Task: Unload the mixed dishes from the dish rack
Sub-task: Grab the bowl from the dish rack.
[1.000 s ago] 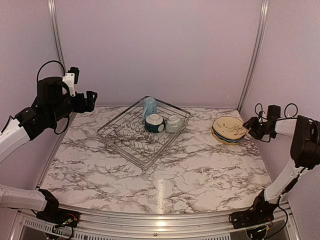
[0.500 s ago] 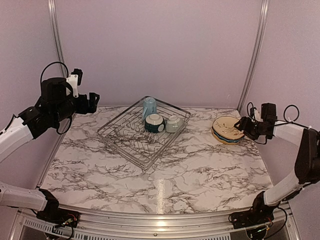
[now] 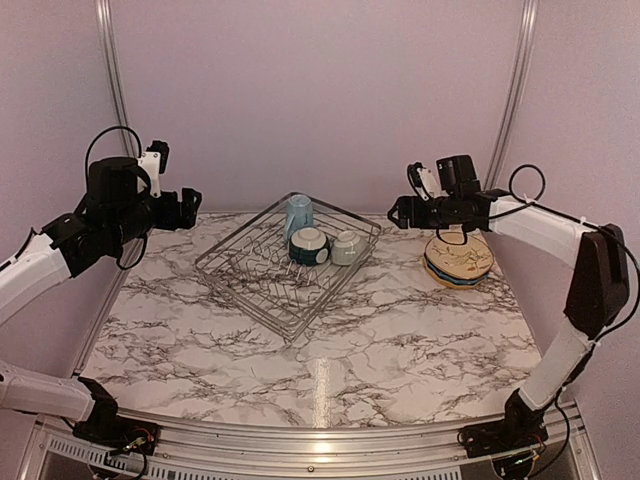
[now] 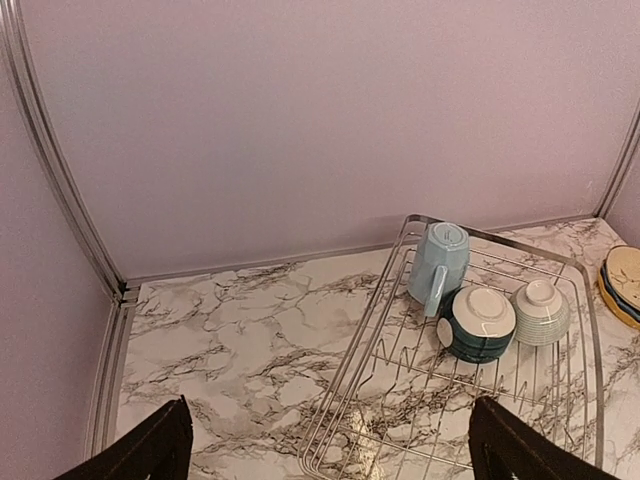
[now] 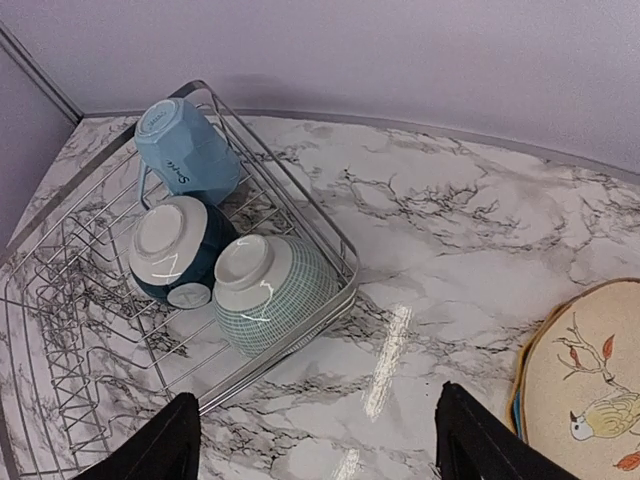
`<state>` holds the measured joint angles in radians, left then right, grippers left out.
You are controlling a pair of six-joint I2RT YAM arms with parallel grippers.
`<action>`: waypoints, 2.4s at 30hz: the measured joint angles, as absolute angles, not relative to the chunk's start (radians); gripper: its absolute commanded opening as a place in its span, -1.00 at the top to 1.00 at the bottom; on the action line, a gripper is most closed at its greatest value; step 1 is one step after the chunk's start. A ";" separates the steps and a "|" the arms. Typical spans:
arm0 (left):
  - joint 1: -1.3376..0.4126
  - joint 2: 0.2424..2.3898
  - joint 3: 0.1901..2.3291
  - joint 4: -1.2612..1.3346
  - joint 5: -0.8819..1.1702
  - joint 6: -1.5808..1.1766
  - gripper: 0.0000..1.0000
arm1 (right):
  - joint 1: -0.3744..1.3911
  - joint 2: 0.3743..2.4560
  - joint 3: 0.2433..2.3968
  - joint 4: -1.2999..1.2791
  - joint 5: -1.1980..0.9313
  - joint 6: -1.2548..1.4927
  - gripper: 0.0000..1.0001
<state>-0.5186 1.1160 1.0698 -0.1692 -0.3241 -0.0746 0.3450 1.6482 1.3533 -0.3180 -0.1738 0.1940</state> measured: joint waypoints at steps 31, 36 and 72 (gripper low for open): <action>-0.519 1.136 1.069 -0.166 -0.287 -0.090 -0.98 | 0.603 2.407 2.229 -0.768 0.223 0.024 -0.54; -0.519 1.140 1.069 -0.165 -0.278 -0.094 -0.98 | 0.603 2.436 2.254 -0.776 0.237 0.019 -0.43; -0.519 1.151 1.069 -0.164 -0.281 -0.096 -0.98 | 0.602 2.452 2.281 -0.750 0.245 0.018 0.66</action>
<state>-0.5186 1.1511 1.0695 -0.1642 -0.2813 -0.0963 0.6018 2.4523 2.2807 -0.7502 0.2451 0.0177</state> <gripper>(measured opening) 0.989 0.476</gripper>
